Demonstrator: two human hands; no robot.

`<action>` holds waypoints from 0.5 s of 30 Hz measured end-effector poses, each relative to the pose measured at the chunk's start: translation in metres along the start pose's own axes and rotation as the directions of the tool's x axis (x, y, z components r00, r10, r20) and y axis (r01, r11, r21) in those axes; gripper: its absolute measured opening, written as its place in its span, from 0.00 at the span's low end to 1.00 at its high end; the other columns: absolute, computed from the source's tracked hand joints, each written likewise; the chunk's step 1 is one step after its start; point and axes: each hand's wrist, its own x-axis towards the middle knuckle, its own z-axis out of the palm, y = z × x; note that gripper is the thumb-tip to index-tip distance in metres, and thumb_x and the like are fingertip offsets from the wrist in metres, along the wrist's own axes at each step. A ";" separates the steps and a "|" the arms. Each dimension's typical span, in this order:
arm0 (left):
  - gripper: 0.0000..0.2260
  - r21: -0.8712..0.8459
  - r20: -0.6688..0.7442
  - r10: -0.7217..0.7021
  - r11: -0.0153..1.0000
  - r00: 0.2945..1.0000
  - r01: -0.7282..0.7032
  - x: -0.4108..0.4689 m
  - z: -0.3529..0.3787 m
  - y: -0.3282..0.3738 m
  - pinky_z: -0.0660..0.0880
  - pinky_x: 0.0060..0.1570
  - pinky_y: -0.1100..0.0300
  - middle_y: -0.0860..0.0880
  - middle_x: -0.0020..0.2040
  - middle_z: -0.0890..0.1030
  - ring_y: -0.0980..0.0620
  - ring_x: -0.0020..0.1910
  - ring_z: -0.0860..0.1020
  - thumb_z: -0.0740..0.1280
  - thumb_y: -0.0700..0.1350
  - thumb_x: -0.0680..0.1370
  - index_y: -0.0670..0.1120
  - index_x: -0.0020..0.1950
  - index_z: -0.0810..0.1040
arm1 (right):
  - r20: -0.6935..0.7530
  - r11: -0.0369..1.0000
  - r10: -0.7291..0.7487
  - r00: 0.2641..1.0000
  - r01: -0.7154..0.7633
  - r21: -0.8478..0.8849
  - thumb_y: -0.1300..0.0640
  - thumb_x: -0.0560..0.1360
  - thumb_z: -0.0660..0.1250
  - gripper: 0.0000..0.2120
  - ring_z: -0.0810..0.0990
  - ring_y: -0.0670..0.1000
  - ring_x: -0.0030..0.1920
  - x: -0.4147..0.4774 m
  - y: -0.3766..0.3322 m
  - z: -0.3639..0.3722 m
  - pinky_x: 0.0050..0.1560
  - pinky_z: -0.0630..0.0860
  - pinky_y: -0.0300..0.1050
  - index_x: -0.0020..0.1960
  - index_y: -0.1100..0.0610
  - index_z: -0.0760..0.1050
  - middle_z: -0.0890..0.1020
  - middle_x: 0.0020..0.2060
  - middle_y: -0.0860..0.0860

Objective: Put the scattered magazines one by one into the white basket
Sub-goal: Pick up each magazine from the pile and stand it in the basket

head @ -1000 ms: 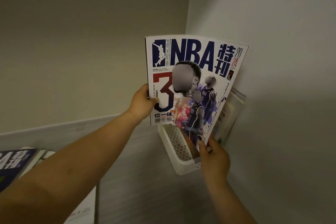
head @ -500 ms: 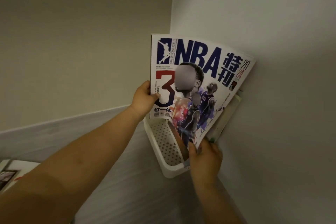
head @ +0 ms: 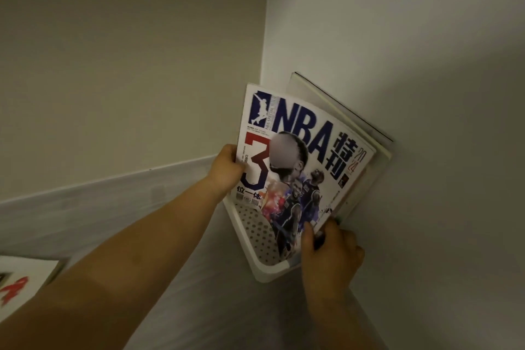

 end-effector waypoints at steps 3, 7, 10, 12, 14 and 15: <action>0.20 -0.022 0.054 0.039 0.999 0.998 -0.038 0.006 0.002 0.002 0.68 0.54 0.56 0.42 0.65 0.73 0.44 0.63 0.72 0.57 0.33 0.75 0.42 0.67 0.65 | 0.016 0.995 0.008 1.000 -0.010 0.095 0.65 0.67 0.71 0.05 0.76 0.61 0.33 0.007 0.004 -0.003 0.38 0.67 0.50 0.38 0.65 0.77 0.79 0.28 0.62; 0.22 -0.064 0.152 0.073 0.996 0.986 -0.064 0.009 0.014 0.012 0.67 0.56 0.57 0.44 0.67 0.72 0.46 0.64 0.70 0.55 0.33 0.76 0.44 0.70 0.62 | 0.087 0.973 0.044 0.995 -0.062 0.221 0.61 0.72 0.66 0.05 0.74 0.56 0.30 0.005 0.011 -0.001 0.34 0.70 0.45 0.39 0.62 0.77 0.78 0.29 0.58; 0.22 -0.078 0.200 0.075 0.995 0.977 -0.061 0.015 0.024 0.022 0.69 0.55 0.58 0.44 0.67 0.71 0.47 0.62 0.72 0.54 0.34 0.77 0.44 0.71 0.61 | 0.096 0.946 0.113 0.989 -0.137 0.295 0.58 0.73 0.65 0.07 0.72 0.53 0.30 0.004 0.017 -0.001 0.31 0.66 0.41 0.37 0.59 0.76 0.74 0.28 0.54; 0.23 -0.062 0.228 0.069 0.996 0.971 -0.056 0.018 0.029 0.026 0.70 0.54 0.60 0.43 0.68 0.70 0.47 0.62 0.72 0.54 0.33 0.77 0.44 0.72 0.58 | 0.104 0.946 0.128 0.986 -0.153 0.286 0.58 0.73 0.66 0.07 0.70 0.51 0.29 0.006 0.019 -0.001 0.29 0.63 0.38 0.36 0.58 0.76 0.71 0.27 0.50; 0.24 -0.020 0.246 0.073 0.997 0.967 -0.070 0.018 0.032 0.029 0.72 0.48 0.64 0.43 0.68 0.70 0.50 0.58 0.72 0.53 0.31 0.76 0.44 0.72 0.58 | 0.123 0.948 0.124 0.985 -0.154 0.277 0.58 0.73 0.66 0.08 0.69 0.50 0.29 0.007 0.018 -0.002 0.29 0.61 0.36 0.36 0.59 0.76 0.70 0.27 0.49; 0.24 0.011 0.259 0.084 0.996 0.962 -0.090 0.019 0.034 0.031 0.71 0.48 0.64 0.43 0.67 0.70 0.51 0.56 0.70 0.52 0.30 0.76 0.44 0.71 0.58 | 0.133 0.950 0.117 0.984 -0.150 0.274 0.58 0.73 0.65 0.08 0.69 0.49 0.29 0.007 0.017 -0.002 0.29 0.62 0.37 0.36 0.58 0.75 0.70 0.27 0.49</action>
